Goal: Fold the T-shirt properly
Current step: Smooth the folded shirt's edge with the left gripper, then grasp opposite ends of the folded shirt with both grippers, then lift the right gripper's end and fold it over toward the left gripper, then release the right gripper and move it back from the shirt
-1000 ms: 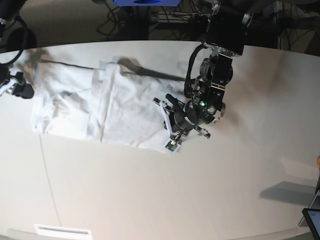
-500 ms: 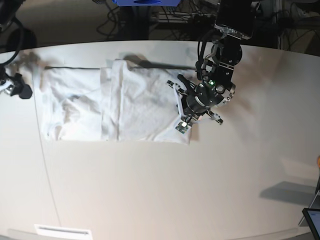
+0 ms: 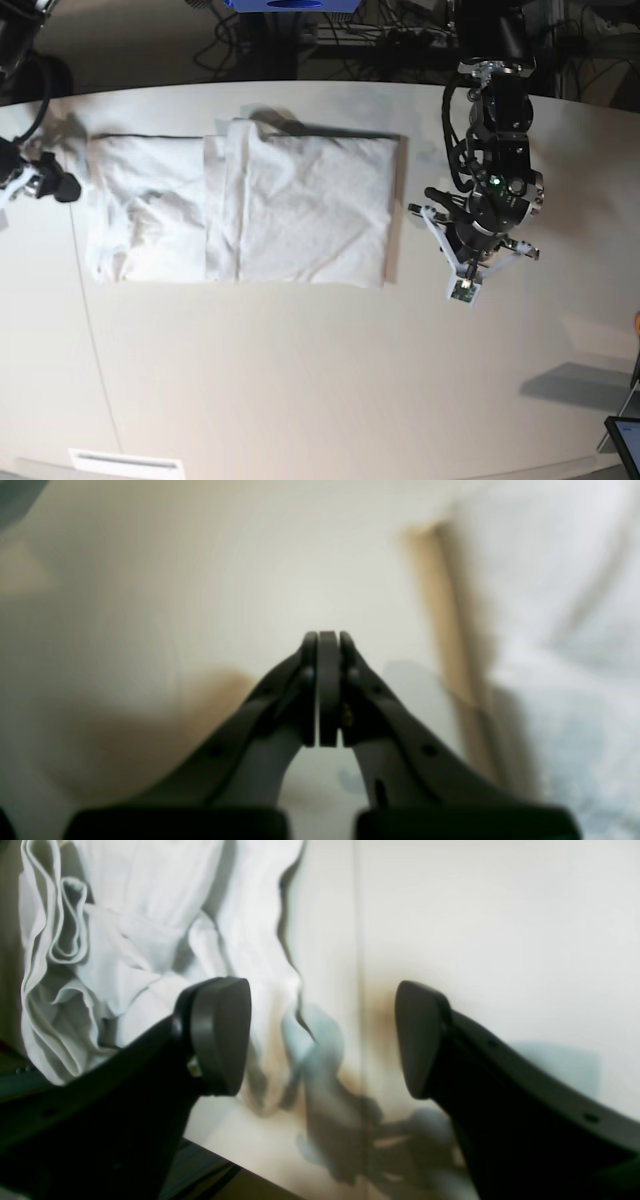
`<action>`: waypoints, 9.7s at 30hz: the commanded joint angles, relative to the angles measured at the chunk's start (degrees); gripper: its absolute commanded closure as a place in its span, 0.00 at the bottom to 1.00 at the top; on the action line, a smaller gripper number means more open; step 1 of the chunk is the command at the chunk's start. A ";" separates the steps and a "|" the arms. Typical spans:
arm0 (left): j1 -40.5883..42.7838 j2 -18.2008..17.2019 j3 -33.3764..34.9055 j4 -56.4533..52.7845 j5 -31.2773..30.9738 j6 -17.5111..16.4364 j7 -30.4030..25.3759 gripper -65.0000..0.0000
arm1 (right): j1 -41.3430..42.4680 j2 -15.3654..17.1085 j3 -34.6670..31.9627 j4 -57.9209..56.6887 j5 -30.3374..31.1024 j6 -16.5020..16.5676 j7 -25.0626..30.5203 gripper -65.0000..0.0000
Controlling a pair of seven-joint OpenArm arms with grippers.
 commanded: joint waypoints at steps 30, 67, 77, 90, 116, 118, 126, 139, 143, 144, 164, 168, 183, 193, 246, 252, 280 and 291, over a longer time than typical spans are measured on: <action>1.28 -8.60 -11.15 -28.07 -47.68 -21.50 -0.80 0.98 | 2.45 -0.71 -5.30 0.37 1.52 0.43 0.87 0.34; -0.13 -4.03 -4.21 -37.12 -47.85 -21.72 3.51 0.98 | 4.12 -2.91 -12.59 0.37 1.96 0.43 0.87 0.88; -1.62 -1.57 -3.95 -37.38 -47.68 -21.72 3.68 0.98 | 4.03 0.17 -11.19 3.36 1.78 -6.87 1.40 1.00; -8.22 3.44 3.53 -43.89 -47.59 -21.72 3.33 0.98 | 1.22 -0.27 -8.46 25.95 1.96 -16.89 -2.03 1.00; -10.85 6.61 7.13 -45.03 -47.59 -21.72 3.33 0.98 | 1.48 -1.15 -31.23 39.05 5.47 -21.55 -1.59 1.00; -10.85 6.61 7.13 -45.03 -47.59 -21.72 3.33 0.98 | 2.36 -2.99 -33.08 39.05 5.47 -23.04 -1.67 1.00; -10.59 6.61 6.96 -45.03 -47.59 -21.72 3.33 0.98 | 4.64 -9.32 -37.82 35.10 2.92 -27.00 -1.50 1.00; -10.50 6.52 6.78 -44.59 -47.68 -21.72 3.33 0.98 | 4.82 -16.27 -37.82 34.13 -11.41 -27.18 -0.71 0.66; -10.50 6.43 6.78 -44.59 -47.68 -21.72 3.33 0.98 | 5.00 -16.80 -38.00 34.13 -11.41 -26.91 -0.71 0.61; -10.50 6.43 6.78 -44.59 -47.68 -21.72 3.33 0.98 | 5.44 -16.80 -38.00 34.31 -10.79 -26.74 -0.97 0.58; -10.50 5.73 6.69 -44.95 -47.68 -21.72 3.33 0.98 | 7.90 -15.21 -25.60 34.48 16.46 -14.34 -0.80 0.54; -10.50 4.85 6.60 -44.77 -47.68 -21.72 3.33 0.98 | 7.63 -12.05 -15.23 34.13 15.58 -8.45 -0.71 0.55; -10.50 3.44 6.69 -44.51 -47.68 -21.72 3.33 0.98 | -5.55 -8.18 -14.26 34.04 7.58 -8.80 -1.23 1.00; -10.85 3.71 6.69 -44.51 -47.68 -21.72 3.33 0.98 | -6.96 -8.36 -26.75 34.04 7.58 -8.89 -0.62 1.00; -10.50 3.44 6.60 -44.42 -47.85 -21.72 3.33 0.98 | 24.16 -12.93 -41.60 -1.74 23.27 -14.52 -1.15 1.00; -9.89 3.44 6.60 -41.52 -47.85 -21.72 3.33 0.98 | 28.38 -13.98 -47.76 -13.87 23.27 -14.52 2.37 1.00; -4.53 -3.24 -4.38 -31.67 -48.03 -21.72 3.86 0.98 | 24.95 -11.87 -43.45 8.02 23.27 -14.87 2.37 1.00; -1.98 -3.68 -4.82 -17.43 -47.85 -21.72 5.97 0.98 | 15.81 -0.53 -32.55 16.90 11.80 -14.96 2.55 1.00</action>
